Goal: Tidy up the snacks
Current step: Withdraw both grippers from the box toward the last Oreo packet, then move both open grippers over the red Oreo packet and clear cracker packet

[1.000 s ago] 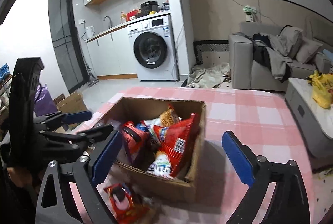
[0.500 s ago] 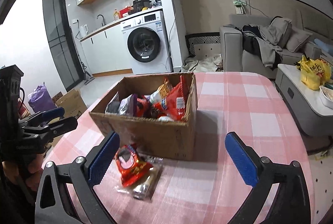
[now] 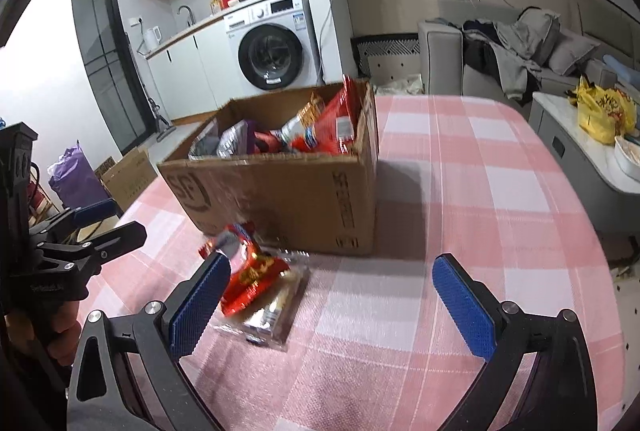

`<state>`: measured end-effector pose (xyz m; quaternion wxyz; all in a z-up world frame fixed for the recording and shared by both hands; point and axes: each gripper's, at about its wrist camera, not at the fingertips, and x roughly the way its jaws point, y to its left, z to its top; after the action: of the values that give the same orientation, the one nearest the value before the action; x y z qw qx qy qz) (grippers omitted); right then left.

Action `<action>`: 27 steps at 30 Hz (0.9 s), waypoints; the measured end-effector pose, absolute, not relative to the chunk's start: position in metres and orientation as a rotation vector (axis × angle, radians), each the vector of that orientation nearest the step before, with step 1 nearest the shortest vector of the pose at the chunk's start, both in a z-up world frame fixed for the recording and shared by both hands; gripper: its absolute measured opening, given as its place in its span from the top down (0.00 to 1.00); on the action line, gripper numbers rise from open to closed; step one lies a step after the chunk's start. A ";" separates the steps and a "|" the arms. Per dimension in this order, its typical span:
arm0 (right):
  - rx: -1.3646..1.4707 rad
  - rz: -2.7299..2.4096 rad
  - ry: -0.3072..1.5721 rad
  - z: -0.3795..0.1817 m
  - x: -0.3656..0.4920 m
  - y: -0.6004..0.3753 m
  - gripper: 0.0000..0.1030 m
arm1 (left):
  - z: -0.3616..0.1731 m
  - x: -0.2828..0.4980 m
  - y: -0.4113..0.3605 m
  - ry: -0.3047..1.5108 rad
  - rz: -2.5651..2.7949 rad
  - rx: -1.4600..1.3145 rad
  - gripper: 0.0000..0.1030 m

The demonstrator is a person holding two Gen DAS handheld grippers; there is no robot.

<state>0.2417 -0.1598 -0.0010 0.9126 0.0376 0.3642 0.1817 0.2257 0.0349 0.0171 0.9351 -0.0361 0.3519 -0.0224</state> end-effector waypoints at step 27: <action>-0.006 0.430 0.961 -0.063 0.284 -0.112 0.00 | -0.030 0.257 0.044 0.837 -0.035 -0.099 0.01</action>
<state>0.2837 -0.1118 -0.0631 0.8645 -0.0031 0.4587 0.2053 0.2568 0.0438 -0.0301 0.9123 -0.0482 0.4063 -0.0172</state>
